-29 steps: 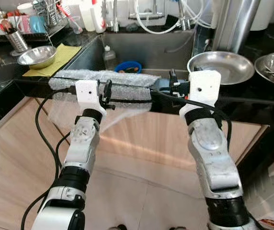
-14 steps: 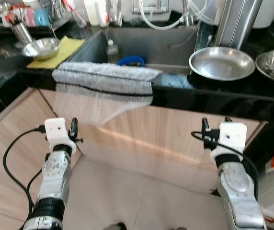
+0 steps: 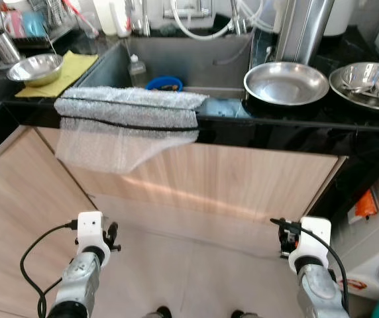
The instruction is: Kitchen organization
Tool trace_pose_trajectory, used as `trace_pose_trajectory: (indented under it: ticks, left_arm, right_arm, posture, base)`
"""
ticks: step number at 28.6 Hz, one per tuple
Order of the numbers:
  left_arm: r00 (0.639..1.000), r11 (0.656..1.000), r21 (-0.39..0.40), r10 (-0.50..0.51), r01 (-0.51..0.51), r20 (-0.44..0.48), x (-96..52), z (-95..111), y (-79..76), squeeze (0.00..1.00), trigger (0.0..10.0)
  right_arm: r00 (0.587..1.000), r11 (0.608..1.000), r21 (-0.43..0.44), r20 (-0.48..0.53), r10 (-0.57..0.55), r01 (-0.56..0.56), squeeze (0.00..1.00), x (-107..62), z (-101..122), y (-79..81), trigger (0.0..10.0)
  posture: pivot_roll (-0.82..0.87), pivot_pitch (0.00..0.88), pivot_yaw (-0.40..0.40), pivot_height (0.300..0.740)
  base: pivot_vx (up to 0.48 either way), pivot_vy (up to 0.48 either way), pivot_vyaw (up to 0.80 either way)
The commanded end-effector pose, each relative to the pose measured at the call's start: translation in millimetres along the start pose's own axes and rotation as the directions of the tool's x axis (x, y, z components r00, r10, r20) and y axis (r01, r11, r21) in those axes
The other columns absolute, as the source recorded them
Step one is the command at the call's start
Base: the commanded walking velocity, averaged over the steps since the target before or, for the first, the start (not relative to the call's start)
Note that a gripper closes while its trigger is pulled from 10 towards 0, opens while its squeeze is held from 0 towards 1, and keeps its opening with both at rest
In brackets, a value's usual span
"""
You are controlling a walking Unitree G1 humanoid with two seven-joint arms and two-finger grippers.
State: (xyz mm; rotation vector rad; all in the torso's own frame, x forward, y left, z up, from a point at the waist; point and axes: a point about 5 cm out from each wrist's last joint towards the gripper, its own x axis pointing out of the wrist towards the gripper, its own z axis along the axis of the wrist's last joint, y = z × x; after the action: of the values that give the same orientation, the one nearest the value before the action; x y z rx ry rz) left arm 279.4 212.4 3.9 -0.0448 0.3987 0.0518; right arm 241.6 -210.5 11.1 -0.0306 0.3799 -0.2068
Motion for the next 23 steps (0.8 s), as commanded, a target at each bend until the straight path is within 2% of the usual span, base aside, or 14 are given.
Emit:
trace_pose_trajectory:
  ticks: [1, 5, 10, 11, 12, 17, 19, 23]
  left_arm:
    - [0.999, 1.0, 0.02, 0.013, -0.012, -0.044, -3.2, -10, 5.1, 0.0, 10.0]
    - [0.993, 1.0, 0.005, 0.01, -0.009, -0.117, -6.9, -26, 4.4, 0.0, 10.0]
    - [0.992, 1.0, 0.014, 0.005, -0.003, -0.129, -7.1, -28, 4.1, 0.0, 10.0]
    - [0.982, 1.0, 0.027, 0.013, -0.009, -0.186, -12.1, -41, 4.0, 0.0, 10.0]
    - [0.965, 0.999, 0.041, 0.026, -0.016, -0.26, -19.5, -57, 4.6, 0.0, 10.0]
    - [0.956, 0.999, 0.049, 0.035, -0.022, -0.291, -23.0, -64, 6.1, 0.0, 10.0]
    - [0.926, 0.996, 0.087, 0.053, -0.022, -0.375, -35.8, -84, 10.4, 0.0, 10.0]
    - [0.91, 0.995, 0.093, 0.075, -0.041, -0.408, -43.3, -94, 14.1, 0.0, 10.0]
  right_arm:
    - [1.0, 1.0, 0.015, 0.015, -0.001, 0.0, 0.0, 1.7, 0, 1.7, 10.0]
    - [0.998, 1.0, 0.026, -0.064, 0.003, -0.001, 0.0, 2.8, -20, 2.8, 10.0]
    - [0.998, 0.999, 0.039, -0.064, 0.009, -0.006, 0.0, 4.7, -24, 3.2, 10.0]
    - [0.982, 0.999, 0.012, -0.188, 0.036, -0.035, 0.0, -1.6, -51, 5.7, 10.0]
    - [0.935, 0.997, -0.021, -0.349, 0.058, -0.07, 0.0, -15.4, -86, 6.7, 10.0]
    - [0.914, 0.998, -0.012, -0.401, 0.055, -0.066, 0.0, -21.6, -98, 5.6, 10.0]
    - [0.887, 0.999, 0.021, -0.459, 0.041, -0.035, 0.0, -29.7, -111, 3.3, 10.0]
    - [0.885, 0.997, 0.004, -0.462, 0.067, -0.073, 0.0, -29.8, -112, 7.2, 10.0]
  posture:
    - [-0.09, 0.123, 0.107, 0.74]
    - [-0.09, 0.122, 0.106, 0.74]
    - [-0.09, 0.122, 0.106, 0.74]
    - [-0.08, 0.121, 0.107, 0.74]
    - [-0.08, 0.122, 0.106, 0.74]
    - [-0.08, 0.122, 0.107, 0.74]
    - [-0.08, 0.123, 0.104, 0.74]
    - [-0.08, 0.127, 0.098, 0.74]
  base:
    - [0.0, 0.0, 0.0]
    - [0.0, 0.0, 0.0]
    - [0.0, 0.0, 0.0]
    - [0.0, 0.0, 0.0]
    - [0.0, 0.0, 0.0]
    - [0.0, 0.0, 0.0]
    - [0.0, 0.0, 0.0]
    - [0.0, 0.0, 0.0]
